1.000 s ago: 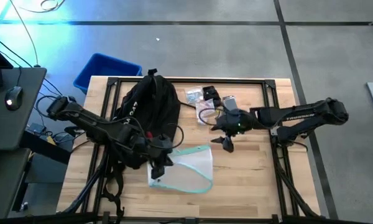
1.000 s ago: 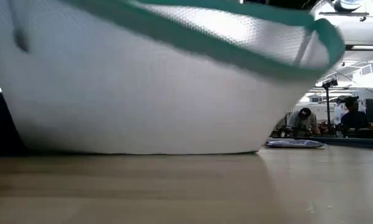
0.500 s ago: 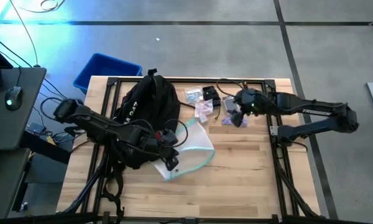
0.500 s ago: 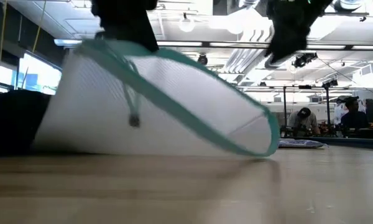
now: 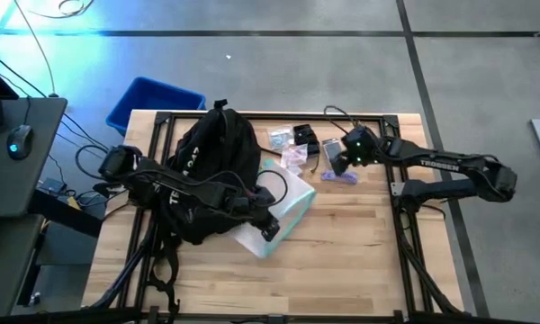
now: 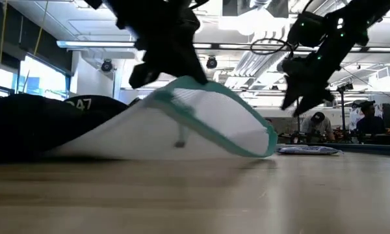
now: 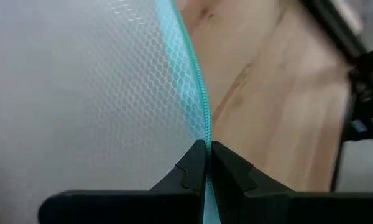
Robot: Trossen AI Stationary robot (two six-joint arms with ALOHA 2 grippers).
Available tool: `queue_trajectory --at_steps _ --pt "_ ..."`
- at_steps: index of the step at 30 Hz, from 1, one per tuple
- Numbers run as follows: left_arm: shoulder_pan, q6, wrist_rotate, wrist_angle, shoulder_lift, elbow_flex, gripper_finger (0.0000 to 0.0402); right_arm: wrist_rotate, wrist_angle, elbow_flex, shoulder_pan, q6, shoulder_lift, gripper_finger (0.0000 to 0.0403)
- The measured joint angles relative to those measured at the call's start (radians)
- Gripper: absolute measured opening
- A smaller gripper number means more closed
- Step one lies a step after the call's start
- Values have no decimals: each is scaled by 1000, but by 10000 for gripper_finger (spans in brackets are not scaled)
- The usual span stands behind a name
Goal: Unpack backpack
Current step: Put the game card into the zip bag
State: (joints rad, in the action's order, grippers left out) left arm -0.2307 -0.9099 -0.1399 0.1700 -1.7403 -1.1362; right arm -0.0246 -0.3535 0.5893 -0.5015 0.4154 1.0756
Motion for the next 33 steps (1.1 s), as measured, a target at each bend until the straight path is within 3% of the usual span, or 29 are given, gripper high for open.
queue_trajectory --at_steps 4,7,10,16,24,33 --pt "8 -29 34 -55 -15 0 0 -36 146 -6 -45 -78 0 250" --pt "8 -61 38 -57 -15 0 0 -132 64 52 -80 -133 18 250" --pt "7 -74 38 -57 -15 0 0 -156 -52 128 -114 -212 69 261" --pt "13 -34 61 -57 -14 0 0 -190 -213 229 -150 -174 234 325" --pt "22 32 99 -57 -11 0 0 -114 -255 333 -159 -80 505 396" --pt "22 80 171 -3 -11 0 0 -86 -301 413 -153 -44 700 388"
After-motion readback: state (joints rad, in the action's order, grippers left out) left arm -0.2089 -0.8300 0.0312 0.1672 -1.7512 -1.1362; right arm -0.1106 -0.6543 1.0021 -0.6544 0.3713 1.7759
